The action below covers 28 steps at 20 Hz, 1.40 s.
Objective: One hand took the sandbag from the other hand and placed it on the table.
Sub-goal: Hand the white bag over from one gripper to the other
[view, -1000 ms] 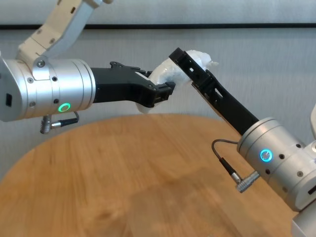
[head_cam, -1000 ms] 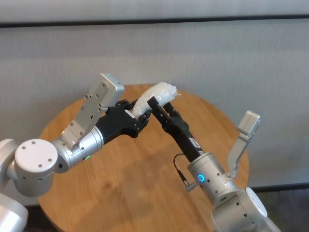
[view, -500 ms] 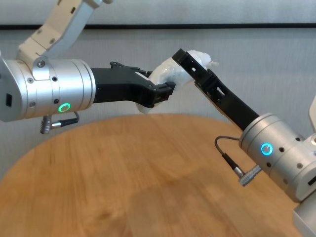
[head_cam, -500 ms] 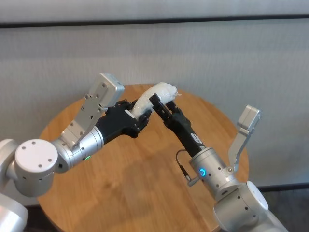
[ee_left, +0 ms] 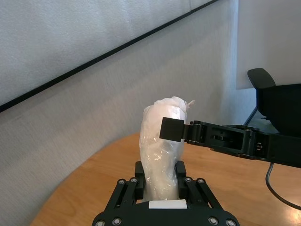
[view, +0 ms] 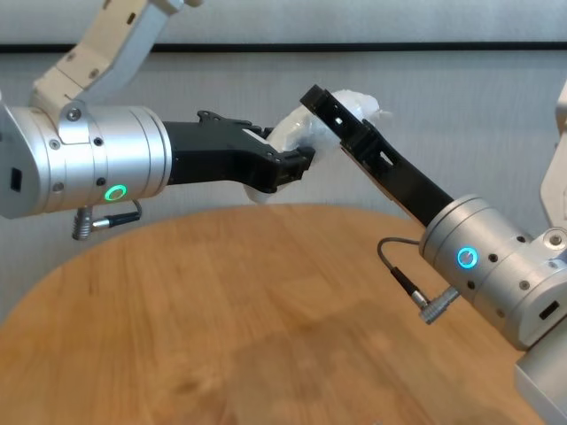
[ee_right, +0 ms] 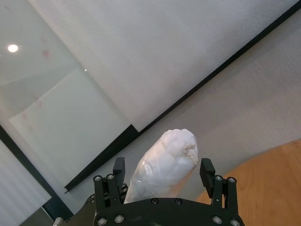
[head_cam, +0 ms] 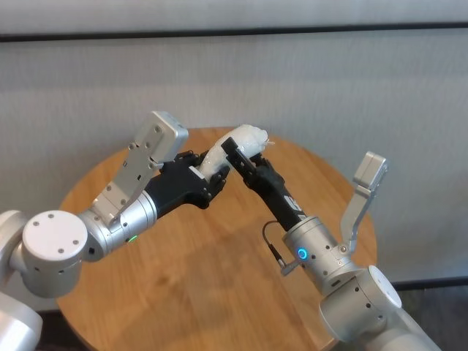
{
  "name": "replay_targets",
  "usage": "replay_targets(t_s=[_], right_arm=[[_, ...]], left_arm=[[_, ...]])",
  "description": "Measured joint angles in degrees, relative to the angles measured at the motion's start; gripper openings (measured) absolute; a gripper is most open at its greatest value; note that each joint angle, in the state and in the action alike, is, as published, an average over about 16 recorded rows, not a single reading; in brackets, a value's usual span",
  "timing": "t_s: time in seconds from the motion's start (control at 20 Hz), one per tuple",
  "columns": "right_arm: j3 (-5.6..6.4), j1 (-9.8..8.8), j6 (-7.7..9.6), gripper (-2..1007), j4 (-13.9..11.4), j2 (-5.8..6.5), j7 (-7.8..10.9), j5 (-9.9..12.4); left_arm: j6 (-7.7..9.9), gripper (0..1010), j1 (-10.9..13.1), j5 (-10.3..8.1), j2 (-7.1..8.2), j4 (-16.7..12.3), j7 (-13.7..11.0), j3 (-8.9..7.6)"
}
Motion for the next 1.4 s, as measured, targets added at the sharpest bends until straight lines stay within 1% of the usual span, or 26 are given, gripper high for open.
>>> replay_targets(t_s=[0.25,0.6,0.9,1.1,1.4], right_arm=[[-0.13,0.96,0.3,1000,1.3,-0.29,0.24,-0.3],[-0.52,1.84,0.56,1000,2.3,-0.24,0.24,-1.0],[-0.81,2.08,0.65,1000,2.4,-0.01,0.09,-1.6],[-0.82,2.06,0.64,999,2.4,0.03,0.14,-1.7],[-0.74,2.0,0.57,959,2.3,-0.02,0.23,-1.5]], left_arm=[[0.0,412,0.0,0.0,0.0,0.0,0.0,0.0],[0.0,412,0.0,0.0,0.0,0.0,0.0,0.0],[0.0,411,0.0,0.0,0.0,0.0,0.0,0.0],[0.0,411,0.0,0.0,0.0,0.0,0.0,0.0],[0.0,412,0.0,0.0,0.0,0.0,0.0,0.0]])
